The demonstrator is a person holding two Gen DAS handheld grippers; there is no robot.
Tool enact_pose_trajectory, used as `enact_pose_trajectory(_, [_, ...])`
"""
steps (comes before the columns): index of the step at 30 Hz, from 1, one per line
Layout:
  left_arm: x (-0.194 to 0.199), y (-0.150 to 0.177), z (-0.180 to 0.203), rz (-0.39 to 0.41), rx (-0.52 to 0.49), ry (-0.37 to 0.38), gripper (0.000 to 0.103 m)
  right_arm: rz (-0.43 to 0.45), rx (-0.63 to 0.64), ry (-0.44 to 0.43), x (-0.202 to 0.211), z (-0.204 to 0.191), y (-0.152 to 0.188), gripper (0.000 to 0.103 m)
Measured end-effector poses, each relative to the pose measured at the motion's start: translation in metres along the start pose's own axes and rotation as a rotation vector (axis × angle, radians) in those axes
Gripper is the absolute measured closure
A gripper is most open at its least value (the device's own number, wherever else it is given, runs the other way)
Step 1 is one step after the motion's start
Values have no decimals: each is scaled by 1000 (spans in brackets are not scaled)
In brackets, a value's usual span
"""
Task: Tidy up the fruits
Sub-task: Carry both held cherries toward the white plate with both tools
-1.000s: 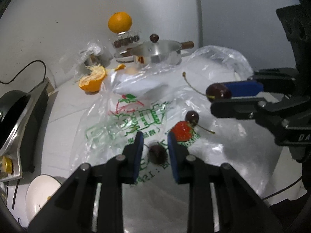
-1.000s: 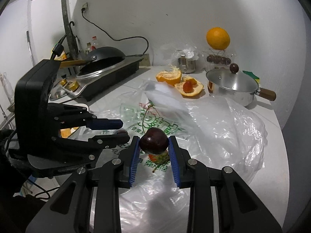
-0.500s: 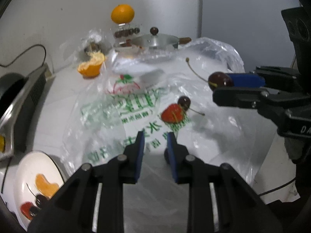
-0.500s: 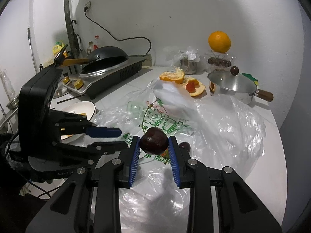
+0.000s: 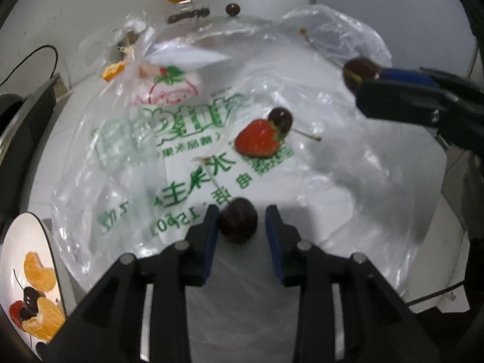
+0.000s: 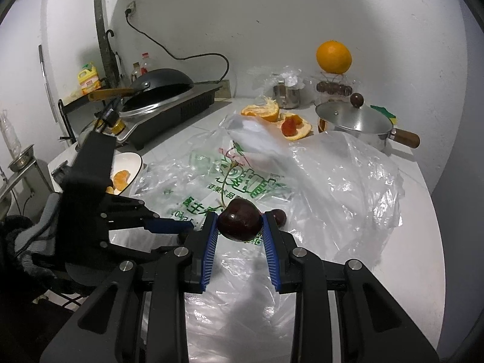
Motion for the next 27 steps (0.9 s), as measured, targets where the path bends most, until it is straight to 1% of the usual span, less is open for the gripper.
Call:
enact_pose_trajectory(2, [0, 1, 0, 2, 6, 10, 70, 0, -1, 0, 0, 0, 0, 72])
enact_pose_trajectory(4, [-1, 2, 2, 12, -7, 13, 71, 0, 0, 0, 0, 0, 0, 72])
enact_pose_trajectory(6, [0, 4, 4, 16, -18, 18, 75, 0, 2, 1, 0, 0, -1, 72])
enact_pose_trajectory(10, [2, 5, 6, 28, -32, 27, 76, 0, 8, 4, 0, -3, -2, 72])
enact_pose_trajectory(27, [53, 4, 1, 104, -28, 60, 76, 8, 46, 14, 7, -26, -17, 72])
Point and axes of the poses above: each gripper's, at about its wrist camera, not at the fingertips, and x roughly against the way its jaws point, z to its right, y to its underside, the point moved 7 cm from there along -x, roughly the way its jaws point, and after that the axes turned 15 degrees about x, right-handed, at the moved point
